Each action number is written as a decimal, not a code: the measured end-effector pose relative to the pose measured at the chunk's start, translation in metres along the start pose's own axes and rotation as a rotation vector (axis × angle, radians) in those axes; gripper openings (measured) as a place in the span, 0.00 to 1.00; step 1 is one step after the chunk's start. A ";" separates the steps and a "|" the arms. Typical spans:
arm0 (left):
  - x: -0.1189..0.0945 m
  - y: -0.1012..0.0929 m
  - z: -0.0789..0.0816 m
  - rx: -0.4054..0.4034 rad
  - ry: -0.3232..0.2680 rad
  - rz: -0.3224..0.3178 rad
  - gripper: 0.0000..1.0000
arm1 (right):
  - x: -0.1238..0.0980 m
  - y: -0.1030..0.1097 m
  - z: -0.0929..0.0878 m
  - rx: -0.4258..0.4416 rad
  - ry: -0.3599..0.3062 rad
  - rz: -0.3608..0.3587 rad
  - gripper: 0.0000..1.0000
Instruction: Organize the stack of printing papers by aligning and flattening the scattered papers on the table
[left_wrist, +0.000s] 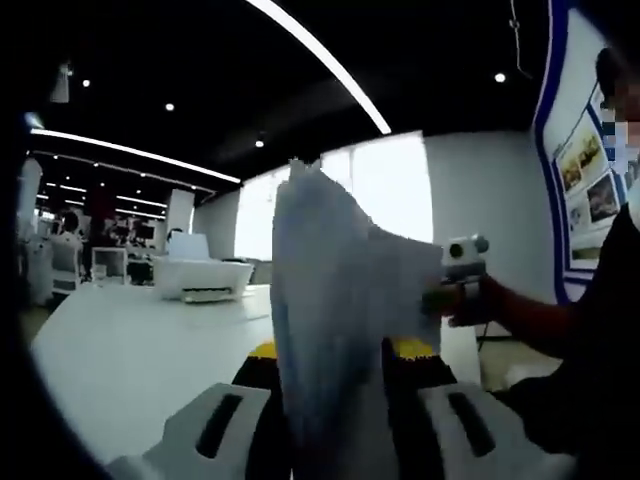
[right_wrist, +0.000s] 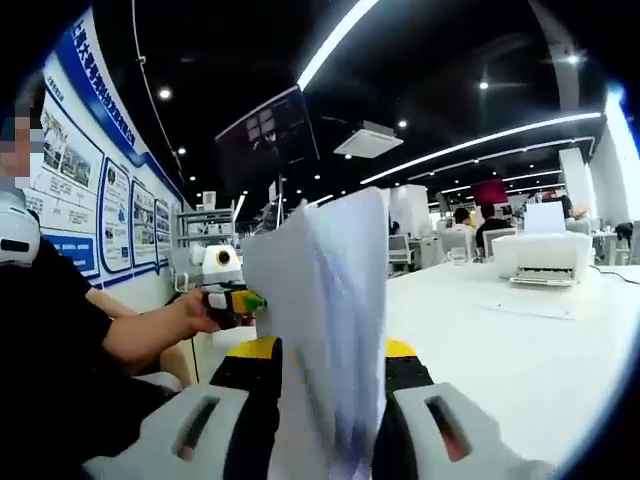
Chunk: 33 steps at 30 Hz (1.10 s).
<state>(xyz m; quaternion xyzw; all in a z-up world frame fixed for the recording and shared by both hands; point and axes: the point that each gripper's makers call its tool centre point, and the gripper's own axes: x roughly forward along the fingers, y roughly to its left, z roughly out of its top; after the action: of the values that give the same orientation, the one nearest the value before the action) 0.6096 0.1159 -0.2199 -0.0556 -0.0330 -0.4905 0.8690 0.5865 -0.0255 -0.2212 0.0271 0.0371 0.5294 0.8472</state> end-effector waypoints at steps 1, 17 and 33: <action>0.000 0.000 -0.001 0.001 -0.001 0.000 0.34 | 0.000 0.001 0.001 0.001 -0.003 0.006 0.21; 0.005 0.006 -0.004 0.010 0.013 0.031 0.46 | 0.000 -0.004 0.004 -0.004 -0.006 -0.035 0.35; 0.010 -0.001 -0.002 0.009 0.044 -0.007 0.06 | 0.000 0.010 0.014 -0.006 -0.033 0.029 0.00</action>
<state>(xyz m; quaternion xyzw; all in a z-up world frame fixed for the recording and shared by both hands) 0.6138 0.1071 -0.2207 -0.0409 -0.0164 -0.4947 0.8680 0.5789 -0.0214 -0.2062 0.0338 0.0214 0.5412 0.8399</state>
